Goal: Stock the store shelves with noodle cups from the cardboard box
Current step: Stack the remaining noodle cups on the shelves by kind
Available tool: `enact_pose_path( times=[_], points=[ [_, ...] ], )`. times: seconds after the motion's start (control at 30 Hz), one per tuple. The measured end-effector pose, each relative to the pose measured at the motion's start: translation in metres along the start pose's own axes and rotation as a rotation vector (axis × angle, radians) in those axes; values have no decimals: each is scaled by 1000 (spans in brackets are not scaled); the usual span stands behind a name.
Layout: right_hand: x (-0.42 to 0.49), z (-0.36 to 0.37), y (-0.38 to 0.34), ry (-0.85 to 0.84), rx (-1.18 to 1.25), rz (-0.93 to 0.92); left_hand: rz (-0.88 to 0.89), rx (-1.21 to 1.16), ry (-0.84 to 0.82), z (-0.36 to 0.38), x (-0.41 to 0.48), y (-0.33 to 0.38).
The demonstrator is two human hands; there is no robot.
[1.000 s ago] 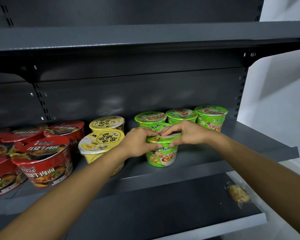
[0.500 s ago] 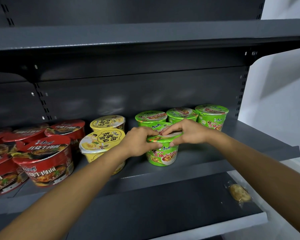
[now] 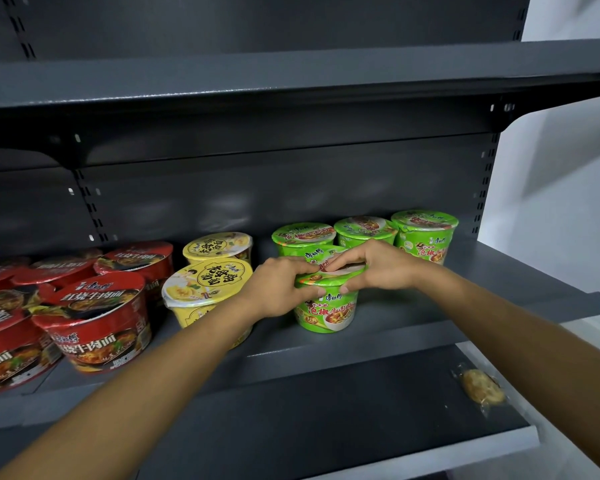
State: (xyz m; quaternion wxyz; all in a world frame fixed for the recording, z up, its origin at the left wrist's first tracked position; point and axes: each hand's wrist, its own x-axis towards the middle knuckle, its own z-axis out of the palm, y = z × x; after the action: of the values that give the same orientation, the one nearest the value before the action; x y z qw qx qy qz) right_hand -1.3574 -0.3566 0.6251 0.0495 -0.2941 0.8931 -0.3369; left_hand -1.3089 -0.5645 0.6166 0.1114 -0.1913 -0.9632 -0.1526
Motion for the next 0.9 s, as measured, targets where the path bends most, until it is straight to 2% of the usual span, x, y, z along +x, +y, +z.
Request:
enact_pose_path(
  times=[0.63,0.9],
  points=[
    [-4,4,-6,31,-61,0,24,10,-34,-1,2,-4],
    [-4,2,-21,-23,-228,-8,10,49,-63,-1,2,-2]
  ],
)
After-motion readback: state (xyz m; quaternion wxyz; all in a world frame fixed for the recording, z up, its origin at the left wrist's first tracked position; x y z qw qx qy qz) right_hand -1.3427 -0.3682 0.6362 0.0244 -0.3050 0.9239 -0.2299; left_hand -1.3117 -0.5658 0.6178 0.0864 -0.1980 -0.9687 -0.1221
